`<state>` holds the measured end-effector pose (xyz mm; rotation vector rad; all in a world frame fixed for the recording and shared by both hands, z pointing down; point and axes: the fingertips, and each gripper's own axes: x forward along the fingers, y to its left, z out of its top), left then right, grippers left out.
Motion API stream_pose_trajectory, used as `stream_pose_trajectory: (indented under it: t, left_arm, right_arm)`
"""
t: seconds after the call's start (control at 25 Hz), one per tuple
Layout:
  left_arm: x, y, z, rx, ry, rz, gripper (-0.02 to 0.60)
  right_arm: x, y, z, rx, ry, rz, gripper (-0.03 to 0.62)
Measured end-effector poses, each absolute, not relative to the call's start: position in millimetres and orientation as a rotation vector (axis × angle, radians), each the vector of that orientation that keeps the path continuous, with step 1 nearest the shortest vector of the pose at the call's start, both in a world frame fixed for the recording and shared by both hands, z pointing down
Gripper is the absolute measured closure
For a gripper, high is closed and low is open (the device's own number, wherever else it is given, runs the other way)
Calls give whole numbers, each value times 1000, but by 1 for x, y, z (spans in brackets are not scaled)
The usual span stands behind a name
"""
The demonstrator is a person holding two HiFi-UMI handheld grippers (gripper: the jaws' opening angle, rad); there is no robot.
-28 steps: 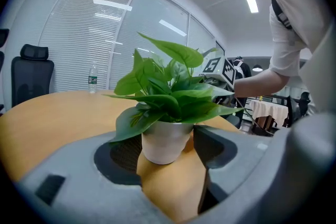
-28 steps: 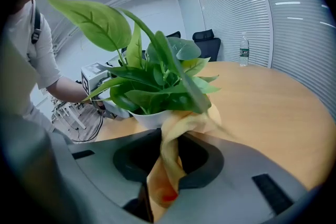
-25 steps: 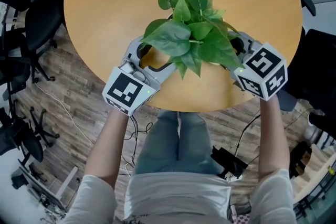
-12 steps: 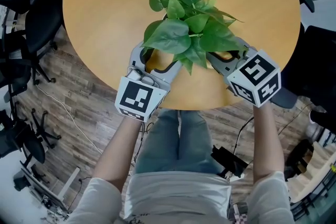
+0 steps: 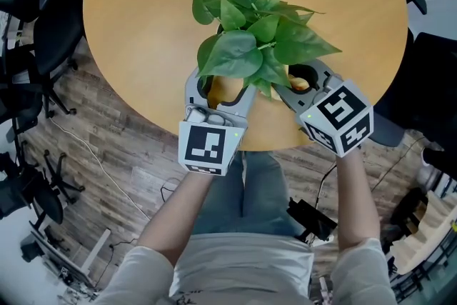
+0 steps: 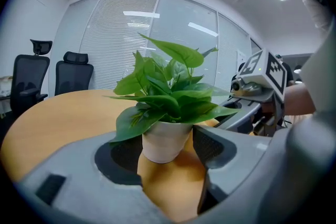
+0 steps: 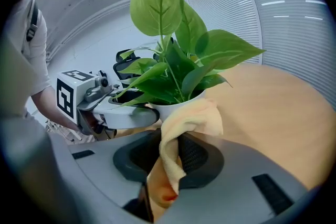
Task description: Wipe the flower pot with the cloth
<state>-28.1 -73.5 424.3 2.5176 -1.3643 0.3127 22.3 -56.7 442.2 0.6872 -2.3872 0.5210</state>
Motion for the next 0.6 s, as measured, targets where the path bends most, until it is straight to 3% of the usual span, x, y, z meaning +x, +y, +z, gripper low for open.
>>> stream_pose_trajectory:
  t: [0.28,0.6]
  left_arm:
    - [-33,-70,429,2581,-1182,296,265]
    - [-39,-83,426,2838,-696,328,170]
  right_arm:
    - [35,-59,446,716,-2391,544,511]
    - [36,-61,446,705,-2396,551,510]
